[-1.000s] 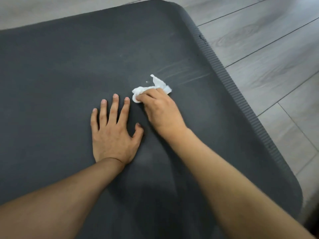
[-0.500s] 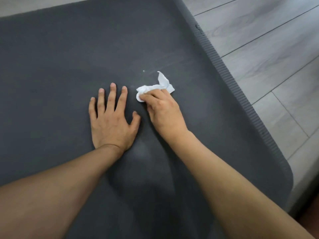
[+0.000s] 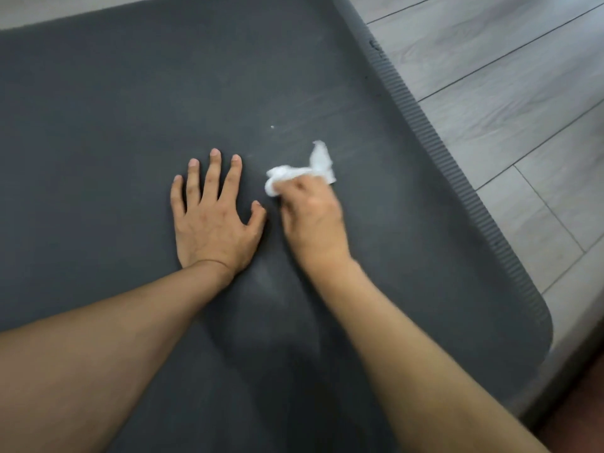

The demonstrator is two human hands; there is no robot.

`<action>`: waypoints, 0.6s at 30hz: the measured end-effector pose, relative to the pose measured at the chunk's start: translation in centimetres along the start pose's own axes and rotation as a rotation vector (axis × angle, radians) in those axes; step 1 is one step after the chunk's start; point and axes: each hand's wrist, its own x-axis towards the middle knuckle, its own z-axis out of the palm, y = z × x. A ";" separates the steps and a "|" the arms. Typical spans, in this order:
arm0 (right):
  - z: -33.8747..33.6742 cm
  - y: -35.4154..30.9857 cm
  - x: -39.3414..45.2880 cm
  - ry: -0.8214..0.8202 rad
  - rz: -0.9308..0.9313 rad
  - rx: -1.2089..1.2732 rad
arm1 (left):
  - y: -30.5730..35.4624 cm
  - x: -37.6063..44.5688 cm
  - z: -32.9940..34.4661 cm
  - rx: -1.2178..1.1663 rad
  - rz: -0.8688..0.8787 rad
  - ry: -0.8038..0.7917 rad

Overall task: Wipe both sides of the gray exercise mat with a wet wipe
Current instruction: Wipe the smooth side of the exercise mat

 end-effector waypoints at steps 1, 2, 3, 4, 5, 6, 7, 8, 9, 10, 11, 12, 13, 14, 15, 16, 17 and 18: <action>0.2 -1.0 -0.8 -0.056 -0.071 0.003 | 0.0 0.0 0.0 -0.002 0.003 0.000; -0.2 -0.5 -0.7 -0.089 -0.132 -0.008 | 0.0 0.0 0.0 -0.005 0.005 0.001; -0.6 1.5 0.2 -0.079 -0.151 -0.029 | 0.0 0.0 0.0 -0.008 0.005 0.003; -1.6 3.9 1.4 -0.036 -0.104 -0.069 | 0.0 0.0 0.0 -0.010 0.004 0.006; -3.0 6.9 2.8 0.031 -0.004 -0.143 | 0.0 0.0 0.1 -0.009 0.001 0.008; -4.6 9.8 4.0 0.080 0.127 -0.234 | 0.0 0.0 0.1 -0.007 -0.003 0.012; -6.1 12.3 4.7 0.096 0.261 -0.307 | 0.0 -0.1 0.1 -0.004 -0.004 0.014; -7.2 13.9 4.9 0.092 0.365 -0.344 | 0.0 0.0 0.2 -0.004 -0.001 0.015; -7.6 14.2 4.8 0.094 0.407 -0.359 | 0.0 0.0 0.2 -0.006 0.001 0.014; -7.3 13.6 4.4 0.102 0.418 -0.343 | 0.1 0.0 0.1 -0.006 0.001 0.014; -6.7 12.1 3.8 0.126 0.393 -0.298 | 0.1 0.0 0.1 -0.007 0.000 0.013; -5.8 10.1 2.9 0.156 0.340 -0.219 | 0.1 0.0 0.1 -0.004 -0.002 0.013; -4.6 7.9 1.5 0.163 0.265 -0.146 | 0.1 0.1 0.0 -0.001 -0.003 0.011; -3.4 5.3 -0.3 0.126 0.191 -0.076 | 0.1 0.1 0.0 0.000 -0.002 0.008; -2.5 2.7 -2.1 0.065 0.126 -0.020 | 0.1 0.1 0.1 0.000 0.000 0.008; -1.9 0.5 -3.6 0.010 0.065 0.021 | 0.0 0.1 0.1 -0.001 0.002 0.008; -1.7 -0.7 -4.6 -0.025 0.015 0.034 | 0.0 0.0 0.1 -0.006 0.005 0.005; -1.8 -0.3 -4.8 -0.041 -0.029 0.015 | -0.1 0.0 0.1 -0.012 0.006 0.001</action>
